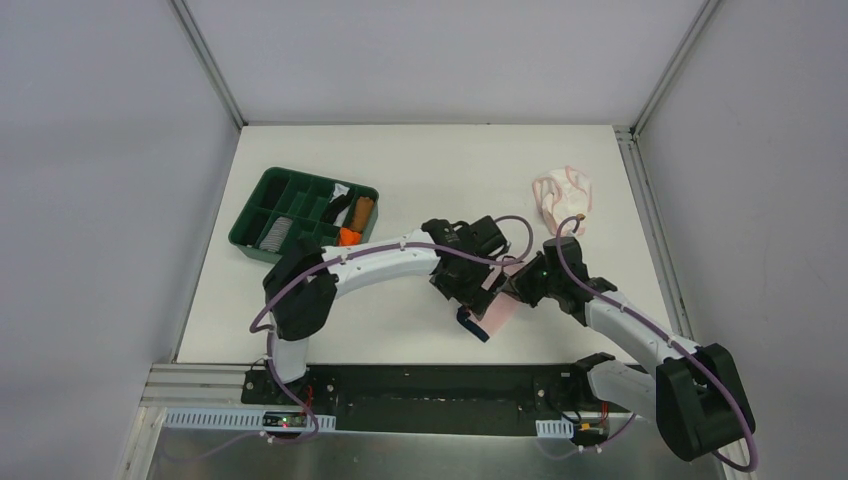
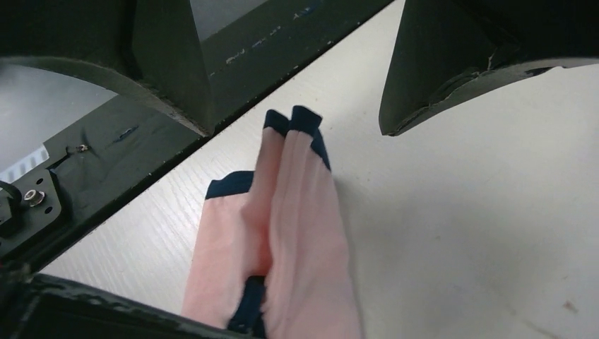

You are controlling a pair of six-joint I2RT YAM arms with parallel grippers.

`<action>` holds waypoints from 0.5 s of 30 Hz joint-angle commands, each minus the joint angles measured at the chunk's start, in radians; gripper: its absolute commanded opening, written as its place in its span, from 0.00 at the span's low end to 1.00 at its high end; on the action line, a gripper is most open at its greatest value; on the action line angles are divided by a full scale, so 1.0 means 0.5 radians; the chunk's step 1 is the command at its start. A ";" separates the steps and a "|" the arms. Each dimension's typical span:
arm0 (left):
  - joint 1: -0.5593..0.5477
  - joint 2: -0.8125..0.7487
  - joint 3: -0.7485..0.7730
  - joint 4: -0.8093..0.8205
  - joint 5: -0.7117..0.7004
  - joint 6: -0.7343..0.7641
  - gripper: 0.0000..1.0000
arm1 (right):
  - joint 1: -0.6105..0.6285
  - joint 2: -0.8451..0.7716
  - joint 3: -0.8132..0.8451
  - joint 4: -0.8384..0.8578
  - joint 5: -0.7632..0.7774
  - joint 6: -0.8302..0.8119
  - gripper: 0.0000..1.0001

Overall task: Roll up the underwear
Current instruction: Fold the underwear at the center of the board.

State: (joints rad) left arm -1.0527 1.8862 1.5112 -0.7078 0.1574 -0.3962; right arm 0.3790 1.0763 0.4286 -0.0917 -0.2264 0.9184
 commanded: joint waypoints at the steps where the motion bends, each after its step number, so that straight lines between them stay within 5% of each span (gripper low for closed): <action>1: -0.068 0.068 0.088 0.067 -0.136 0.268 0.87 | -0.019 -0.032 -0.007 0.032 -0.042 -0.039 0.00; 15: -0.079 0.151 0.129 0.196 -0.124 0.255 0.69 | -0.042 -0.054 -0.013 0.021 -0.072 -0.025 0.00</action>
State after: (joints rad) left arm -1.0916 1.9438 1.5333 -0.6262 0.1192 -0.2779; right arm 0.3641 1.0748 0.4259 -0.0917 -0.2474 0.9150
